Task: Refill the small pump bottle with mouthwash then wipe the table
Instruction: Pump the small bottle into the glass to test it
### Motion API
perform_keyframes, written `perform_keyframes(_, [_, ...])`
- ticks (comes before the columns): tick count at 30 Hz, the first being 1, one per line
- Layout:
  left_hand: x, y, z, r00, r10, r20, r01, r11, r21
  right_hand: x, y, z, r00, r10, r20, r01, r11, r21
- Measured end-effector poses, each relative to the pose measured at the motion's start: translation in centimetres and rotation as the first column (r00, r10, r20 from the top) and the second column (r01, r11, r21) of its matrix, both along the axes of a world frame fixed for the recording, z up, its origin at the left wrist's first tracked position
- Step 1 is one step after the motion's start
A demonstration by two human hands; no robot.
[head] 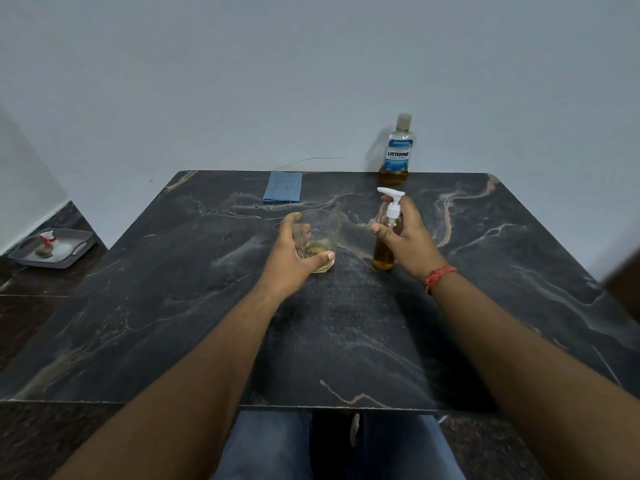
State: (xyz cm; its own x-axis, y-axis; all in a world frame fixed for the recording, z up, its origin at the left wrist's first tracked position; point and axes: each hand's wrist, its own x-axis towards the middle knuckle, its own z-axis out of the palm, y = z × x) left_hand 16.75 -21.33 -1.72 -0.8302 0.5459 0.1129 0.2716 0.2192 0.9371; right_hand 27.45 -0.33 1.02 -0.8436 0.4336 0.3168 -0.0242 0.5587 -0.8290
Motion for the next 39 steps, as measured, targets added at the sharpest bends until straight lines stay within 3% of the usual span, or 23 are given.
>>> perform_keyframes(6, [0.1, 0.0, 0.1, 1.0, 0.005, -0.011, -0.005, 1.0, -0.003, 0.3, 0.6, 0.1, 0.999, 0.022, 0.033, -0.022, 1.0, -0.006])
perform_keyframes(26, [0.4, -0.8, -1.1, 1.0, 0.002, -0.004, -0.002, 1.0, -0.029, 2.3, -0.5, -2.3, 0.961, -0.233, 0.147, 0.229, 0.972, 0.044])
perform_keyframes(29, [0.5, -1.0, -1.5, 1.0, 0.017, -0.006, -0.017, 1.0, -0.002, 2.8, -0.9, -2.1, 0.928, -0.364, 0.083, 0.353, 0.928, 0.123])
perform_keyframes(32, [0.6, -1.3, -1.5, 1.0, 0.013, -0.028, -0.013, 1.0, 0.016, 3.7, -2.2, -1.2, 0.866, -0.484, -0.122, 0.499, 0.83, 0.249])
perform_keyframes(35, [0.8, -1.3, -1.5, 0.999, 0.011, -0.041, -0.009, 0.999, 0.04, 3.6, -4.9, -0.7, 0.941, -0.312, -0.128, 0.336, 0.903, 0.269])
perform_keyframes(39, [1.0, -1.2, -1.5, 0.999, 0.016, -0.042, -0.012, 0.996, 0.087, 1.5, -7.6, -1.2, 0.984, -0.174, 0.044, 0.16, 0.964, 0.213])
